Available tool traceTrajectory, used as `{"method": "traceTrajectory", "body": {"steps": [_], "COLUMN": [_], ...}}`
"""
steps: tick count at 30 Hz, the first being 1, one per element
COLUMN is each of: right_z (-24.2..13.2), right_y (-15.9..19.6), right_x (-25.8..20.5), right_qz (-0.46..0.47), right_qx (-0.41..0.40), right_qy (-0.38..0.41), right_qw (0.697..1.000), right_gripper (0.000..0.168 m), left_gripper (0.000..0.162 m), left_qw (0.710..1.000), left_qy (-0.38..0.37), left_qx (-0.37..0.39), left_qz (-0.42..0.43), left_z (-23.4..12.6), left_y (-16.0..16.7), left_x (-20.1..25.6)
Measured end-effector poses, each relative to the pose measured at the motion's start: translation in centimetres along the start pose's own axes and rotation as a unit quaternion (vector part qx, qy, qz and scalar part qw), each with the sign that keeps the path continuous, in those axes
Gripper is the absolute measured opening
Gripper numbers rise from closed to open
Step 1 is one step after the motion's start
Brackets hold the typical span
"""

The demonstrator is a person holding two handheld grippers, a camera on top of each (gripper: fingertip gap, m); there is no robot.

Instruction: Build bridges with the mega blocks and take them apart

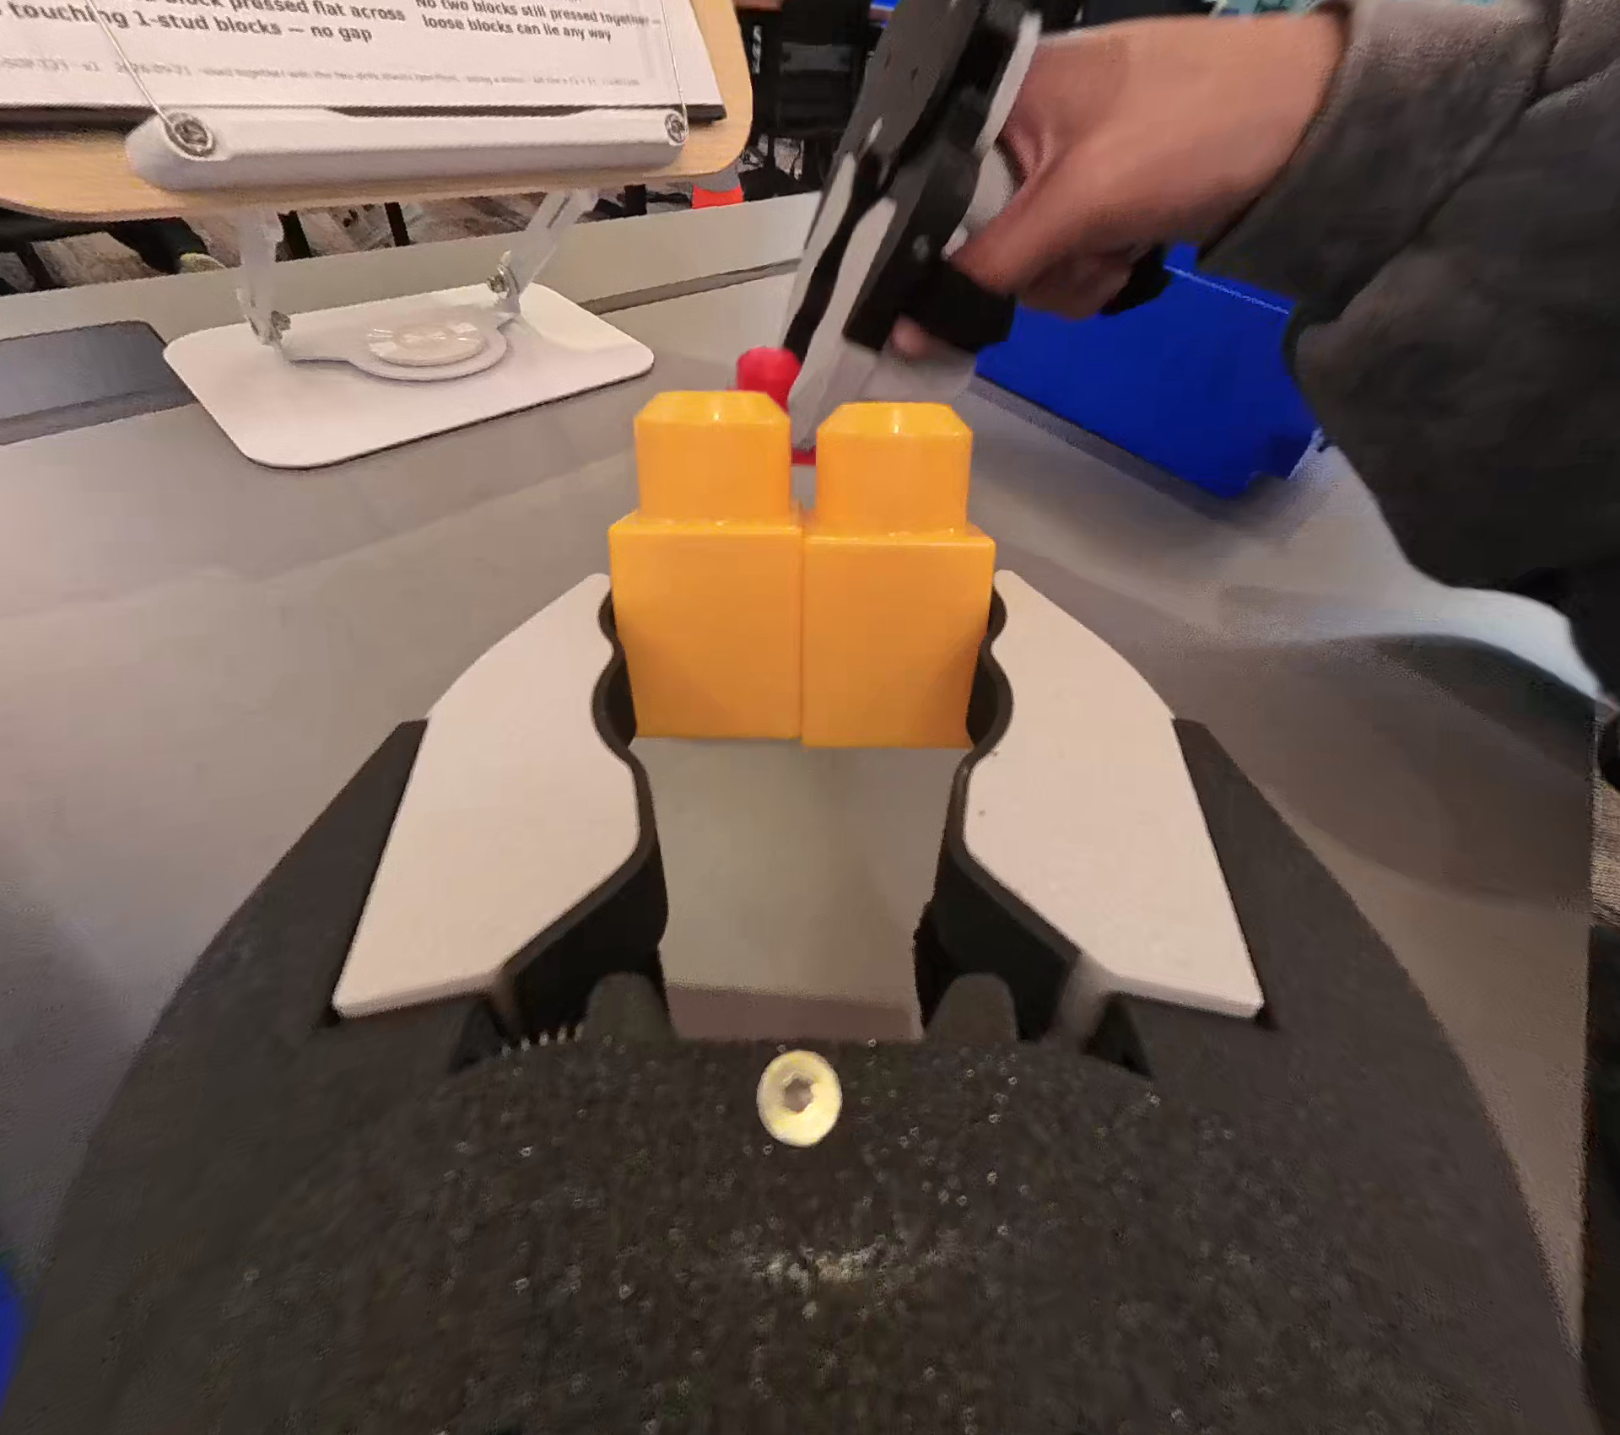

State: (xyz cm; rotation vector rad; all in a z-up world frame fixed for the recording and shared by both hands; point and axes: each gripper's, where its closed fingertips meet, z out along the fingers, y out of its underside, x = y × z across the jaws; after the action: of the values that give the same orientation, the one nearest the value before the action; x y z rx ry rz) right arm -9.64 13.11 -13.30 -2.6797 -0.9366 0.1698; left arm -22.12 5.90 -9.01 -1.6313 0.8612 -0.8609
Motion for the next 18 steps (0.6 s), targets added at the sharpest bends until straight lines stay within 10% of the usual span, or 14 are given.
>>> {"method": "traceTrajectory", "body": {"steps": [1, 10, 18], "right_z": [-1.4, -16.1, -16.9], "right_y": [-0.1, -3.5, -3.4], "right_x": [0.3, 0.2, -0.6], "right_qz": [0.013, 0.087, 0.129], "right_qx": [0.01, 0.096, 0.03], "right_qy": [-0.011, -0.073, -0.048], "right_qw": [1.0, 0.989, 0.99], "right_gripper": [0.033, 0.033, 0.033], "left_gripper": [0.074, 0.074, 0.074], "left_qw": [1.0, 0.995, 0.993], "left_qy": [-0.003, 0.028, 0.036], "left_qx": [0.004, 0.074, 0.086], "left_qz": [0.009, 0.064, 0.077], "left_z": [0.3, 8.2, 13.1], "left_y": [-0.2, -5.9, -7.8], "left_x": [0.0, 1.1, 1.8]}}
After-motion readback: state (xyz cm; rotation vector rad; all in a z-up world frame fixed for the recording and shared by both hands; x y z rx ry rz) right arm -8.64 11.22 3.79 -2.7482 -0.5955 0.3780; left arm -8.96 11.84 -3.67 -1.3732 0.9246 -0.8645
